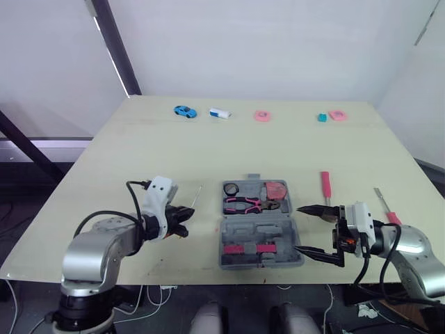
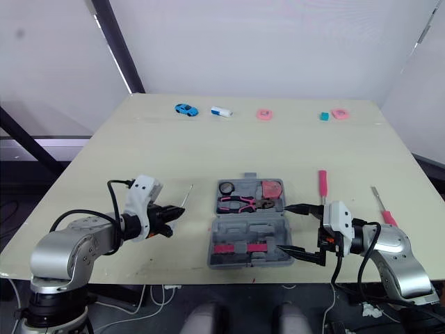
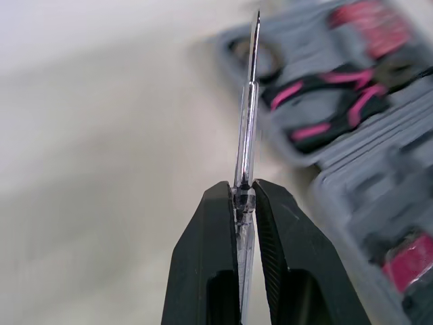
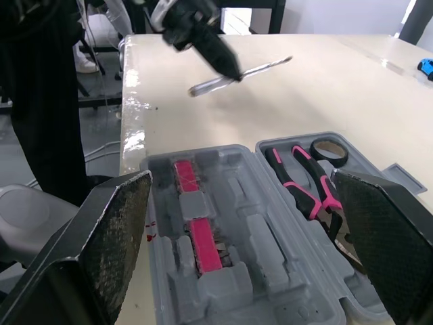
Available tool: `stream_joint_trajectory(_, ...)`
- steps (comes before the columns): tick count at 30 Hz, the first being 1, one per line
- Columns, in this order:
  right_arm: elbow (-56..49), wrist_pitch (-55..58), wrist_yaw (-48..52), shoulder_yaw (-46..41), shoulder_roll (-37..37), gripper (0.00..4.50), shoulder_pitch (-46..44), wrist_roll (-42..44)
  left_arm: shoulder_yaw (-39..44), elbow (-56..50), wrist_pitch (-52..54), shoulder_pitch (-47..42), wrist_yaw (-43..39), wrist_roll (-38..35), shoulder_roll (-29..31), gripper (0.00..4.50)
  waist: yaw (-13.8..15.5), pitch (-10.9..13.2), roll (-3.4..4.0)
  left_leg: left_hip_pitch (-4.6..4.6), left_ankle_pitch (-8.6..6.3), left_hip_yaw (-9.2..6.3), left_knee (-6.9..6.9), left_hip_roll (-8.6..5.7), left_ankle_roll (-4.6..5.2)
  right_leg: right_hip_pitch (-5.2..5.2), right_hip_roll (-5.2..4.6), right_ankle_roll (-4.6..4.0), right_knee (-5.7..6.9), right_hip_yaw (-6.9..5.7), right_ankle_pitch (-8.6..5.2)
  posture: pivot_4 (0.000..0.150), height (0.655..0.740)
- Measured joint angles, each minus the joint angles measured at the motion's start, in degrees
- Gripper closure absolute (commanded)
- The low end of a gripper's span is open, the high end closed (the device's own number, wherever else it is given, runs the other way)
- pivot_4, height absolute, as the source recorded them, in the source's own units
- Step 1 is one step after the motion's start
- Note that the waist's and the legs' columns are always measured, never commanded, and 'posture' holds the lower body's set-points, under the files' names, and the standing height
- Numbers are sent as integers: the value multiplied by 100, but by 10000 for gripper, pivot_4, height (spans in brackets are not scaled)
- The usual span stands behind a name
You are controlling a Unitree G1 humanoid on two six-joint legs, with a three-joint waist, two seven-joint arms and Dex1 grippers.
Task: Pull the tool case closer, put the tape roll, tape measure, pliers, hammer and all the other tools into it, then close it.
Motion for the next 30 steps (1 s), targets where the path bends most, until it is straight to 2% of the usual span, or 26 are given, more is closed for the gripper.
stream_joint_trajectory(5,39,-13,67,-31,-41,0,-6,7,503,-243,759,-200,761,77,-910,44859,8,-1,-1,6,0,-25,6,-11,0,28,3,-14,-10,-2,-8,1500,7395)
stream_joint_trajectory(10,70,11,143,-131,-52,0,-48,103,568,-262,1245,-227,1368,320,-1225,44859,-19,-1,-1,8,0,-43,5,-13,0,30,6,-11,-8,-2,-5,1500,7395)
stream_joint_trajectory(16,71,44,190,-133,-45,0,-138,223,431,-150,1318,-191,1602,392,-1219,44859,-8,-1,-1,8,0,-54,5,-13,0,31,5,-18,-9,-2,-9,1500,7395)
stream_joint_trajectory(22,214,33,203,-156,-42,0,-146,246,143,127,1128,-13,1663,393,-908,44859,-7,-1,-1,8,0,-56,5,-12,-1,31,4,-20,-9,-2,-9,1500,7395)
stream_joint_trajectory(23,218,26,202,-156,-40,0,-146,246,95,138,1091,-3,1666,391,-888,37501,-7,-1,-1,8,0,-56,5,-12,-1,31,3,-20,-9,-2,-9,1500,7395)
stream_joint_trajectory(25,218,5,201,-156,-31,0,-131,244,92,178,1029,11,1696,391,-911,30647,-6,-1,-1,8,0,-57,5,-12,0,31,3,-20,-10,-2,-9,1500,7395)
stream_joint_trajectory(30,219,-47,199,-156,-32,0,-24,228,104,204,749,89,1782,395,-927,6410,-6,-1,-1,7,-1,-57,5,-12,-1,31,2,-20,-10,-3,-9,1500,7395)
